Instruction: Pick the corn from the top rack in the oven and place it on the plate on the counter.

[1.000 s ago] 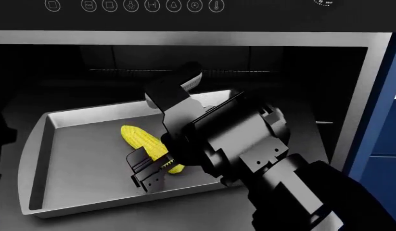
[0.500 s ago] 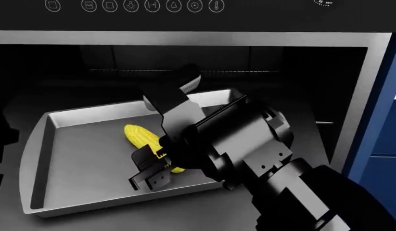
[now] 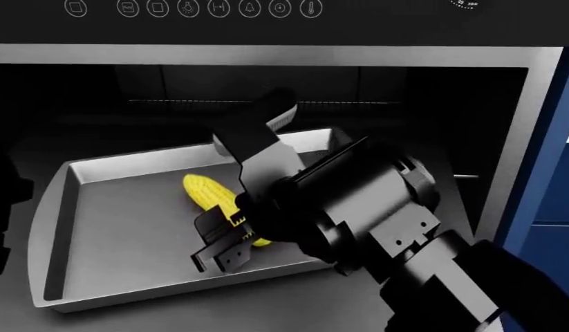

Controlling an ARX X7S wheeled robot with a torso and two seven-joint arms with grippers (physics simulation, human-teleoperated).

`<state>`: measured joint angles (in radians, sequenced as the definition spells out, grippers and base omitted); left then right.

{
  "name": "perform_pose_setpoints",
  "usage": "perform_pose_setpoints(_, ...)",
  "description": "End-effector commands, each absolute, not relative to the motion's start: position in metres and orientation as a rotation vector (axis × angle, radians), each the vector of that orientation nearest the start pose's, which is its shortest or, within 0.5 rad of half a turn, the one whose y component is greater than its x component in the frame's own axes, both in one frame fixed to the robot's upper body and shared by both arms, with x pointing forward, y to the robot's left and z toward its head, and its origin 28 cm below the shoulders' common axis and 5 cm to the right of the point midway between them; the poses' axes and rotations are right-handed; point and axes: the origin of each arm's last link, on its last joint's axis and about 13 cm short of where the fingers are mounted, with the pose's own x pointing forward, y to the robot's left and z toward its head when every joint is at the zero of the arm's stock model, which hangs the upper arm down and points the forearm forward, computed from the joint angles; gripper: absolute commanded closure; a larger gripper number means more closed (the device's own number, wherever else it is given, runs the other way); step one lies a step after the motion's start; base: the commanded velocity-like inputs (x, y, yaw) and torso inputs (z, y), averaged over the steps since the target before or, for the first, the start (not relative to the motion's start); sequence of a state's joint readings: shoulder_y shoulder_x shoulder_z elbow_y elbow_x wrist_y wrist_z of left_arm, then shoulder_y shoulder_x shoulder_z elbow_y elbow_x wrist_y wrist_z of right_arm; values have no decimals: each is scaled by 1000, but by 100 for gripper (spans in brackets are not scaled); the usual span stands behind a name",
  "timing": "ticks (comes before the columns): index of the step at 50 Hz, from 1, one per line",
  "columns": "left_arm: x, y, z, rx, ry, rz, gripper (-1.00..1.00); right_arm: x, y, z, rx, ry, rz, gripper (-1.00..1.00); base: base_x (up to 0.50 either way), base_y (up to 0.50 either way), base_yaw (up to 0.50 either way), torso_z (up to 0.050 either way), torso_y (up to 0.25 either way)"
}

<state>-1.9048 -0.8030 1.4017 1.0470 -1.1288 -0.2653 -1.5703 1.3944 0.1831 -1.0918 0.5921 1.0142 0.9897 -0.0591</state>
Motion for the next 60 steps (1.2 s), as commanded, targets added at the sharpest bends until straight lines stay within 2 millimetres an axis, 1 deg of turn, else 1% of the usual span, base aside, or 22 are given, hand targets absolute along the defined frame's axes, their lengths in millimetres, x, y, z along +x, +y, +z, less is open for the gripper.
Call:
perform_pose_setpoints(1,138,161,320,132,-938,-136,-100,367,-46,220,-353,625,644,100,0,0,0,0,0)
perform_pose_setpoints(10,135,159,326,147,-949,-138,-100,361,-47,227,-354,591,650,100,0,0,0,0,0)
perform_pose_setpoints(16,134,155,328,149,-955,-150,-100,352,-44,231,-354,562,692,100,0,0,0,0,0)
perform_pose_setpoints(17,132,154,330,152,-957,-156,-100,345,-45,233,-344,538,716,100,0,0,0,0,0)
perform_pose_setpoints(18,132,153,331,152,-956,-158,-100,342,-44,234,-341,530,724,100,0,0,0,0,0)
perform_pose_setpoints(23,131,152,332,155,-959,-162,-100,340,-44,236,-325,519,740,100,0,0,0,0,0)
perform_pose_setpoints(27,131,151,332,156,-959,-165,-100,340,-45,235,-319,517,739,100,0,0,0,0,0)
perform_pose_setpoints(36,131,149,330,158,-956,-173,-100,335,-44,243,-292,482,768,100,0,0,0,0,0)
perform_pose_setpoints(49,134,147,326,151,-948,-179,-100,320,-44,252,-243,408,825,100,0,0,0,0,0)
perform_pose_setpoints(55,134,148,325,151,-946,-180,-100,320,-48,251,-208,392,823,100,0,0,0,0,0)
perform_pose_setpoints(60,134,148,324,151,-944,-181,-100,316,-52,250,-167,375,819,100,0,0,0,0,0)
